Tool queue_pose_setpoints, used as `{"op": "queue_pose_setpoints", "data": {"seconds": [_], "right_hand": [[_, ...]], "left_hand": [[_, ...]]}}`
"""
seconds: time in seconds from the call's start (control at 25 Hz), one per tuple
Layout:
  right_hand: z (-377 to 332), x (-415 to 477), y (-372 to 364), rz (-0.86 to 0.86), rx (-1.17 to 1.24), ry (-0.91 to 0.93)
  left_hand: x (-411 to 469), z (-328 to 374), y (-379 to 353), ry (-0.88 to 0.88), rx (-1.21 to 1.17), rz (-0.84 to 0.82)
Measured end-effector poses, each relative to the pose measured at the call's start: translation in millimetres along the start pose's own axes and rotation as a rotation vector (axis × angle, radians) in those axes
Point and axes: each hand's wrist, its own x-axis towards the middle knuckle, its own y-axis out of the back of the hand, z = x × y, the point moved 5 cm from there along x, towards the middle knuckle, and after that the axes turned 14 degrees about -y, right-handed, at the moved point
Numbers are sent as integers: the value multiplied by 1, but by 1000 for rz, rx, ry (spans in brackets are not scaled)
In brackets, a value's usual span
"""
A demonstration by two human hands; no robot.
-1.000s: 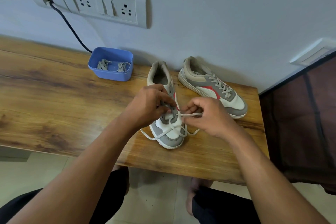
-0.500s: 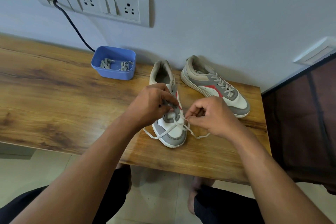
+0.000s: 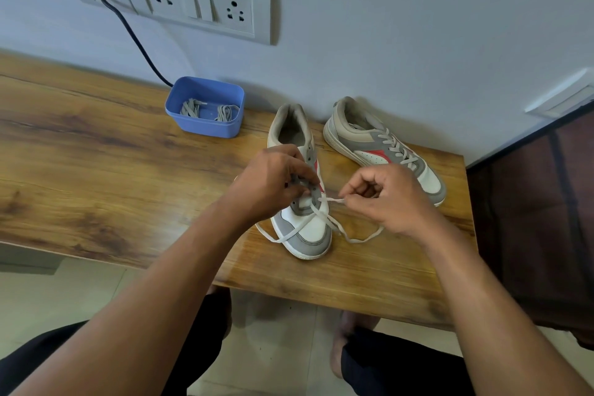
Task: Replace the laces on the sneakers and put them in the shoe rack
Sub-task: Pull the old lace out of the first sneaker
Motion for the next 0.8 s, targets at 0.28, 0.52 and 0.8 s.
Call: {"op": "queue_pose_setpoints", "data": {"seconds": [0.28, 0.52, 0.8], "right_hand": [[-1, -1, 1, 29, -32, 24], [-5, -3, -20, 14, -125, 32], [-10, -7, -22, -40, -73, 31]], "left_hand": [[0, 0, 1, 10, -5, -2], [0, 2, 0, -7, -2, -8], [0, 1, 0, -7, 0, -3]]}}
